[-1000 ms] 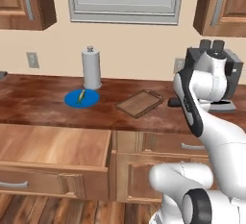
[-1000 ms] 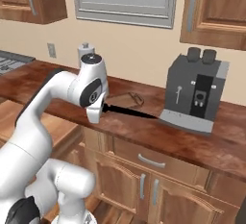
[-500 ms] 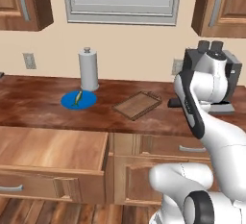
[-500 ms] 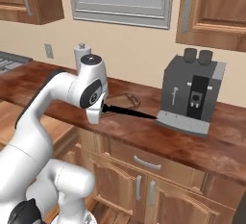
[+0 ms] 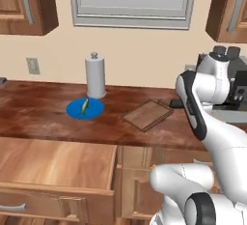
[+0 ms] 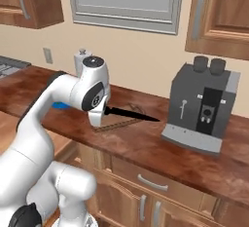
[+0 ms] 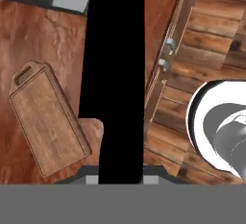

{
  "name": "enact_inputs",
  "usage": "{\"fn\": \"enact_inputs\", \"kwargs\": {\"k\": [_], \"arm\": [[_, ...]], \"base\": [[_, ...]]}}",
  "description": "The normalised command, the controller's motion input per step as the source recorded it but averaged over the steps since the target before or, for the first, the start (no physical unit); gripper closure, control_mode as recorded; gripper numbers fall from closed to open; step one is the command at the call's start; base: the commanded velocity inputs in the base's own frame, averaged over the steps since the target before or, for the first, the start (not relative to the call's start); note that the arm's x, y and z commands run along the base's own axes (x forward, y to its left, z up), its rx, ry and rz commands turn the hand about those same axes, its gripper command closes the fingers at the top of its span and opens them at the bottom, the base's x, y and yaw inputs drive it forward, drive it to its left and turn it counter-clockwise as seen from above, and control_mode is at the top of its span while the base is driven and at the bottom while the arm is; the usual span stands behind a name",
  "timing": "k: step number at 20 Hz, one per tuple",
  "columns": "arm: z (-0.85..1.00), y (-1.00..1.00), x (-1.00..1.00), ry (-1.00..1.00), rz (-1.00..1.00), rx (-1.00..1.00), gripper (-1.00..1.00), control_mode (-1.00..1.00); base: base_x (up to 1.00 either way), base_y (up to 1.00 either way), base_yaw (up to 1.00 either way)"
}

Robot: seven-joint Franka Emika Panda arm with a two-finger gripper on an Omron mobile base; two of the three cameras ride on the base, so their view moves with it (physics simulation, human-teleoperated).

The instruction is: Pick up the knife from the drawer and place it on the cutting board. Then place the meat from the plate to the cutting board.

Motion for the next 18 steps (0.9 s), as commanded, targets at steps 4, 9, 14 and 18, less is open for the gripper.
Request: {"fn": "enact_inputs", "kwargs": {"k": [4,9,14,18], "arm": [[0.00,0.00,0.00,0.00,0.00,0.00,1.00,1.00],[0.00,0.00,0.00,0.00,0.00,0.00,1.00,1.00],[0.00,0.00,0.00,0.00,0.00,0.00,1.00,1.00],[0.00,0.00,0.00,0.00,0.00,0.00,1.00,1.00]], "base": [[0.70,0.89,0.15],[0.41,0.91,0.22],[0.50,0.03,0.30],[0.22,-0.69,0.39]]}}
